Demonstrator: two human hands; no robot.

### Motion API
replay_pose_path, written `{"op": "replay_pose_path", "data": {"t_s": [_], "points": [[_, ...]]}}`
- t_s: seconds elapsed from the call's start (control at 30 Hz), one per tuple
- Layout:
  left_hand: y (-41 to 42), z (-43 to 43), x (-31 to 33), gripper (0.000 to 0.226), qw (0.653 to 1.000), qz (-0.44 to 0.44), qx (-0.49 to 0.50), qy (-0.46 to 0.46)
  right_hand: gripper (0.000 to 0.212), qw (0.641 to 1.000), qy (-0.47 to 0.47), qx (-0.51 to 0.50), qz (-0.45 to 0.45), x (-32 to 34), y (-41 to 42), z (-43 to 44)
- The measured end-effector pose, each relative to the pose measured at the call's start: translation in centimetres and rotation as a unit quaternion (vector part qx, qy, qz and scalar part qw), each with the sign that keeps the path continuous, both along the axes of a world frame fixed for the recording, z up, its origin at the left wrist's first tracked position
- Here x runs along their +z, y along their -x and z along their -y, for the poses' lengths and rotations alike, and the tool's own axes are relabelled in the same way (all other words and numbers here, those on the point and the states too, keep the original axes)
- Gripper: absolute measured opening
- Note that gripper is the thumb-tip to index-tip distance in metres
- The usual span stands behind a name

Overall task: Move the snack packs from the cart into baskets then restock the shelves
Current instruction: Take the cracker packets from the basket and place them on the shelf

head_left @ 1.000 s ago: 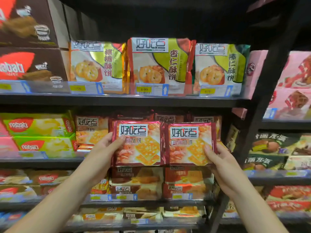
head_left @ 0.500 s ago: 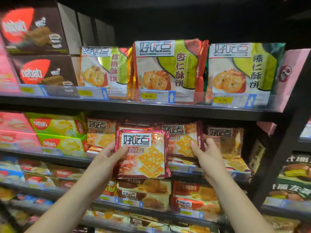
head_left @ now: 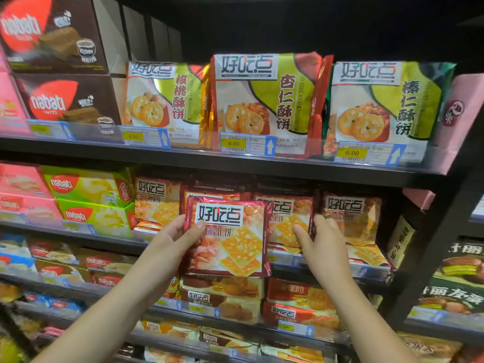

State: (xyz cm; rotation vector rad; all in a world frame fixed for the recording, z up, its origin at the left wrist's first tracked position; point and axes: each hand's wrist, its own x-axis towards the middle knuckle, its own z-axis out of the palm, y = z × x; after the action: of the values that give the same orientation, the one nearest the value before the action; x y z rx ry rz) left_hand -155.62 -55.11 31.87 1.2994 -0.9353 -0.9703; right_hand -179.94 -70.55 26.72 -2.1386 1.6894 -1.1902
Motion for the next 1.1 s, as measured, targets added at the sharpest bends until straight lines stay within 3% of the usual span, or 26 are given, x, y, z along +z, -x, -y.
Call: {"op": "replay_pose_path", "data": {"t_s": [0.27, 0.53, 0.7, 0.8, 0.9, 1.1], "points": [[1.5, 0.7, -0.2, 0.031, 0.999, 0.04, -0.03, 0.003, 0.044, 0.998, -0.04, 0.006, 0.04, -0.1, -0.5, 0.3], [3.0, 1.7, -0.4, 0.042, 0.998, 0.051, -0.044, 0.006, 0.038, 0.995, -0.051, 0.013, 0.082, 0.5, 0.4, -0.6], [5.5, 3.2, -0.5, 0.041, 0.997, 0.061, -0.048, 0.024, 0.017, 0.97, -0.045, 0.053, 0.233, 2.1, 3.3, -4.4], [7.6, 4.5, -0.8, 0.052, 0.998, 0.033, -0.042, 0.015, 0.017, 0.956, -0.069, 0.098, 0.269, 3.0, 4.5, -6.9], [10.1, 5.7, -1.1, 0.052, 0.999, 0.025, -0.03, 0.034, 0.025, 0.958, -0.072, 0.073, 0.269, 2.9, 5.5, -7.8], [14.4, 7.6, -1.7, 0.008, 0.98, 0.178, -0.03, 0.088, 0.024, 0.954, -0.046, -0.019, 0.296, 2.1, 7.2, -7.3]]}}
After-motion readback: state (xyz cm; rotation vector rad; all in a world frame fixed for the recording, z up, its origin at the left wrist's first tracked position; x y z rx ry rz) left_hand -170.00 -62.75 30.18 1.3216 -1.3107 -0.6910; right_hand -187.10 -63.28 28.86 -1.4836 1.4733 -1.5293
